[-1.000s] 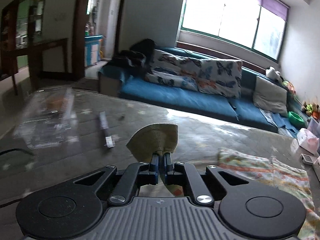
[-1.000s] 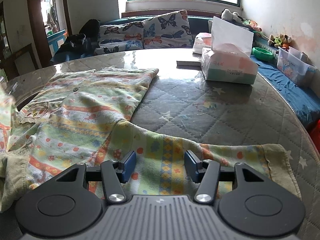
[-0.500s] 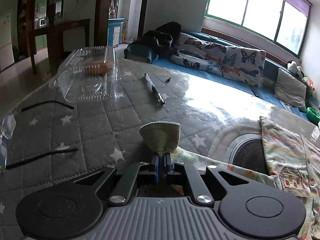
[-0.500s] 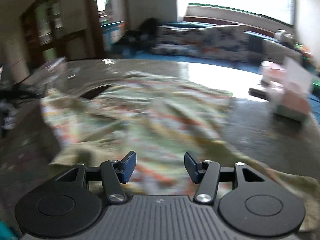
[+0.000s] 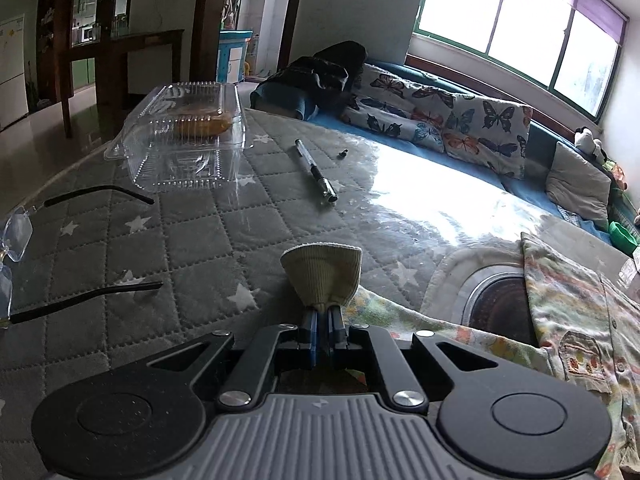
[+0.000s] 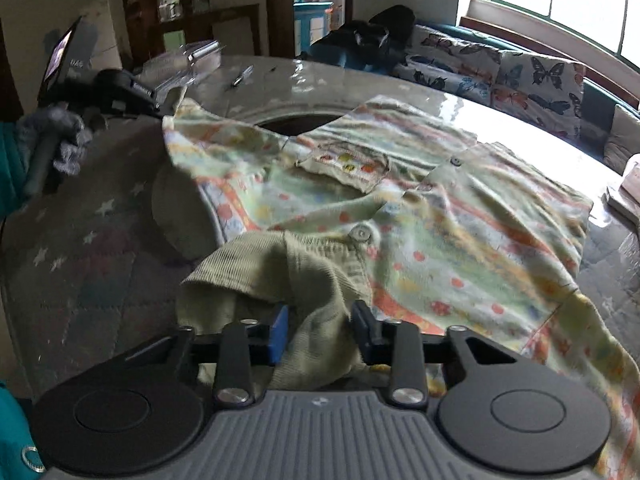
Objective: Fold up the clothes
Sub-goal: 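Carry the sleeve with the left gripper across the shirt front and lay it down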
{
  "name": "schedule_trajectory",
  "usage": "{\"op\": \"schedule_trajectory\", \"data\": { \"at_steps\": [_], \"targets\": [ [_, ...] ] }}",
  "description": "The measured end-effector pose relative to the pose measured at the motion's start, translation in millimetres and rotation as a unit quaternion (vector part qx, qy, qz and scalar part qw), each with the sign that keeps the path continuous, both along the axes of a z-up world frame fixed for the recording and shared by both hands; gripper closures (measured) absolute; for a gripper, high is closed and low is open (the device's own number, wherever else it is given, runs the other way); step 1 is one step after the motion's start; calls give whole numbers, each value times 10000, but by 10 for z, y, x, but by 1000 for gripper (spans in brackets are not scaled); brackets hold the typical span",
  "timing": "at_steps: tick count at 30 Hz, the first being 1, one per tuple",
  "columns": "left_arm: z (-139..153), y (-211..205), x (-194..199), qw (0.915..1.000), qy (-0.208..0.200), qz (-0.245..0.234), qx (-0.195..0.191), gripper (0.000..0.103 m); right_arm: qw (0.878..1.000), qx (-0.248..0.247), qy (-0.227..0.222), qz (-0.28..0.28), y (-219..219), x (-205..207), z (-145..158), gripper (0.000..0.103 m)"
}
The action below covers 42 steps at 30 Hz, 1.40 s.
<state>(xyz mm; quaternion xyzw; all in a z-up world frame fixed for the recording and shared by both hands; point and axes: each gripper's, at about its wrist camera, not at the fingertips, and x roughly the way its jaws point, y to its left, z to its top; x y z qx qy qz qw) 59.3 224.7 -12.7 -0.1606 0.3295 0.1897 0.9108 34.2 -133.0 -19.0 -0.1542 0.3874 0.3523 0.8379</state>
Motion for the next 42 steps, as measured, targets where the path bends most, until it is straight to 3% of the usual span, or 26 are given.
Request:
{"op": "schedule_trajectory", "data": {
  "at_steps": [7, 13, 17, 21, 24, 26, 31, 38, 42],
  "targets": [
    [18, 57, 1, 9999, 49, 161, 6, 85, 9999, -35, -132, 84, -55, -29, 91, 69],
    [143, 50, -89, 9994, 30, 254, 239, 85, 9989, -75, -442, 161, 34, -89, 127, 69],
    [273, -163, -213, 9991, -65, -219, 365, 83, 9977, -73, -646, 209, 131, -109, 160, 69],
    [358, -582, -341, 9933, -159, -1103, 318, 78, 9964, -178, -745, 367, 265, -114, 117, 69],
    [372, -956, -437, 9826, -224, -1828, 253, 75, 9956, -293, -805, 385, 321, -106, 53, 71],
    [359, -1182, -483, 9740, -228, -2251, 145, 75, 9961, -308, -762, 316, 313, -82, 20, 82],
    [287, -1743, -565, 9428, -193, -3327, 83, 75, 9990, 66, -443, -31, 105, 17, 73, 93],
    [175, -2284, -635, 8934, -180, -4465, 459, 75, 9964, 717, 55, -453, -202, 168, 200, 96],
    [74, -2443, -625, 8799, -42, -4686, 786, 75, 9955, 822, 131, -456, -224, 184, 205, 96]
  ]
}}
